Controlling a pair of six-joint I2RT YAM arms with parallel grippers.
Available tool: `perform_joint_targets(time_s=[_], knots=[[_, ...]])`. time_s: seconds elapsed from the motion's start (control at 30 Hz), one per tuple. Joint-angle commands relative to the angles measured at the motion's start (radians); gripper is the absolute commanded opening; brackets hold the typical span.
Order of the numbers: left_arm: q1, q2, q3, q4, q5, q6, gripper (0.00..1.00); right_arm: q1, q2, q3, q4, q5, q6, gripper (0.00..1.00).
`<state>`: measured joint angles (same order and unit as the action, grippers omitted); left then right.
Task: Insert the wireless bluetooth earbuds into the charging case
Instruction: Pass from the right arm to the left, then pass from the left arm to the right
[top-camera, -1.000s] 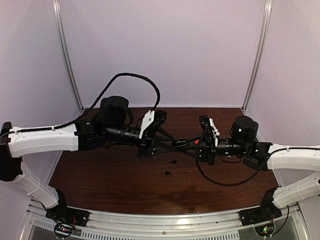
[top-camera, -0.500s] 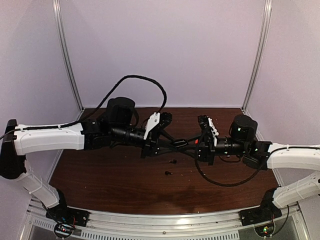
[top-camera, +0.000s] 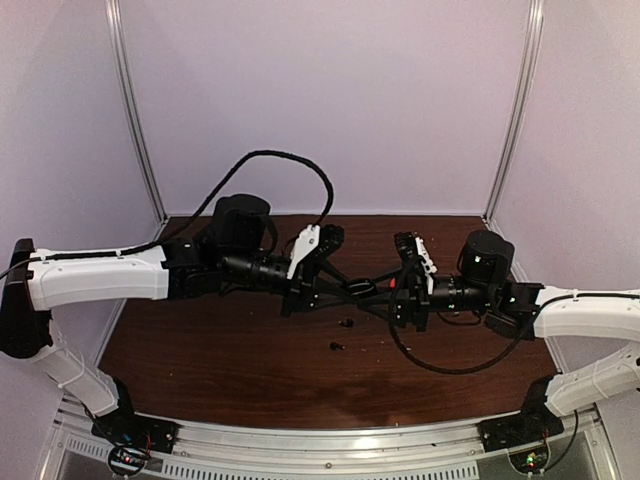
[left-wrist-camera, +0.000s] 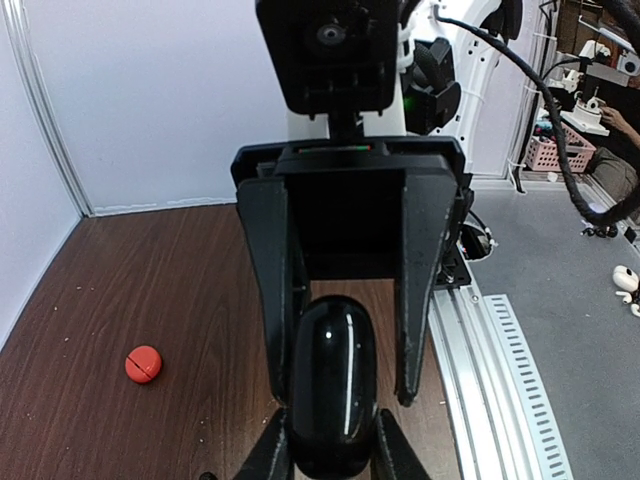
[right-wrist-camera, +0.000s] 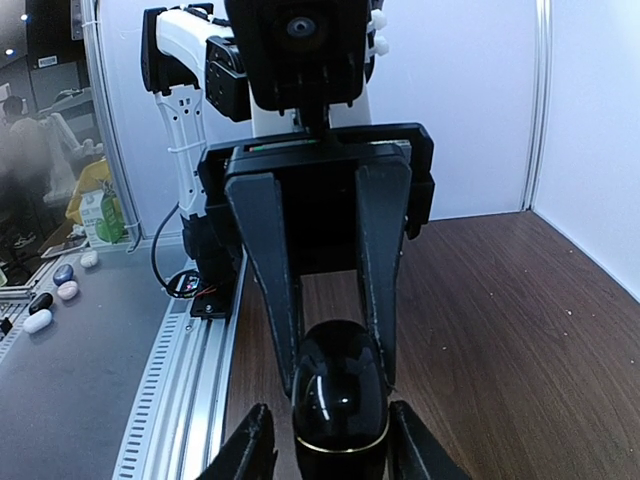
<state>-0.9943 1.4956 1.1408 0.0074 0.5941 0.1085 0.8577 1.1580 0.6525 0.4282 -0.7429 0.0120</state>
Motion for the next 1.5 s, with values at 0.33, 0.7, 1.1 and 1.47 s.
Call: perform_joint_targets(time_s=[0.33,0.7,1.1,1.47], knots=[[0.008,-0.028,0.001,0.059,0.014,-0.01,0.04,0.006,-0.011,0.017,-0.024,0.016,0.001,0.36],[0.008,-0.005,0.002,0.046,0.034,-0.003,0.03,0.006,-0.009,0.036,-0.024,0.008,0.001,0.39],[0.01,0.002,0.0,0.04,0.033,0.0,0.03,0.006,-0.002,0.038,-0.041,0.005,0.002,0.26],[0.011,-0.013,-0.006,0.045,0.037,-0.002,0.03,0.006,-0.002,0.035,-0.039,0.01,0.003,0.26]])
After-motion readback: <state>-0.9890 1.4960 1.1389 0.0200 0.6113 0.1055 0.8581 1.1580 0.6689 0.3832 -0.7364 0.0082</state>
